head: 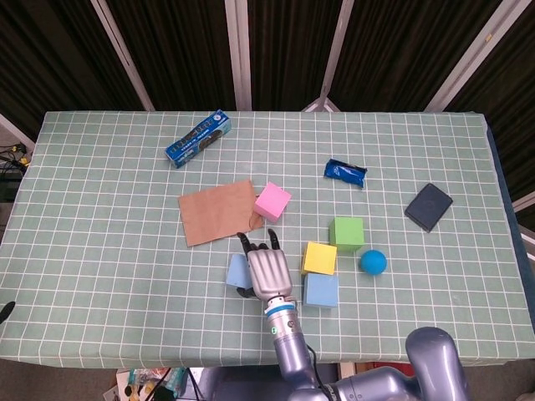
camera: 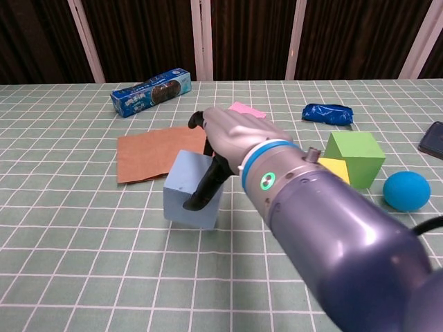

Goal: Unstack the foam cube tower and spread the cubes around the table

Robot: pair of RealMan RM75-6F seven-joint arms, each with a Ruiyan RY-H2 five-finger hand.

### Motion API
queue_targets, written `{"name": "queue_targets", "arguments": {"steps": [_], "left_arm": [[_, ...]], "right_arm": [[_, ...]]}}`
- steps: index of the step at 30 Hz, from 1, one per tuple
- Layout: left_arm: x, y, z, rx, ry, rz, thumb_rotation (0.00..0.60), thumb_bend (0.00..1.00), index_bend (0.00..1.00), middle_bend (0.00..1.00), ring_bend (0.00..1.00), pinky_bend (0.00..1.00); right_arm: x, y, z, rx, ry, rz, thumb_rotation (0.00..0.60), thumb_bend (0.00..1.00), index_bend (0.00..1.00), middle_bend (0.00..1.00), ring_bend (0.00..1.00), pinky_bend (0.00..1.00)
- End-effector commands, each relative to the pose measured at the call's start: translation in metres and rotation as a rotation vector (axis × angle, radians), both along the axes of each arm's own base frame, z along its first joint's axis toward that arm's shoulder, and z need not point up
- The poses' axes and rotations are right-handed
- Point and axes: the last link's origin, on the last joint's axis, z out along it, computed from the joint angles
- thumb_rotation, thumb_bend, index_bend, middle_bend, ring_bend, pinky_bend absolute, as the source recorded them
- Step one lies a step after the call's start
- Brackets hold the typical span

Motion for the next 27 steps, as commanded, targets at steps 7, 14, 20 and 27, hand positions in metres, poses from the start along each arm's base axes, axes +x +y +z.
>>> {"name": "queue_targets", "arguments": {"steps": [7,14,20,27], "left_arm": [[0.0,0.001,-0.003,-0.024,-0.001,-0.007,0.6,0.3,0.12,0.0,0.0,0.02],[0.001,0.003,-0.007,-0.041,0.01,-0.007,0.6,0.31,0.12,0.0,0.0,0.02],[0.001,0.002,-0.006,-0.037,0.009,-0.003,0.6,0.3,0.12,0.0,0.0,0.02],[-0.001,0.003,-0.002,-0.013,0.001,0.012,0.6,0.3,0.12,0.0,0.0,0.02]], "right_arm": [[0.033,-0.012,-0.039,-0.051,0.013,-0.009,0.6,0.19,0.14,0.59,0.36,0.0],[0.047,-0.015,-0.042,0.017,-0.105,-0.052,0.6,0.19,0.14,0.36,0.22,0.0],[0.054,-0.012,-0.029,-0.01,-0.174,-0.051,0.6,0.16,0.03,0.14,0.09,0.0],[0.03,-0.024,0.008,-0.045,-0.11,-0.055,0.6,0.14,0.0,0.08,0.06,0.0]]}}
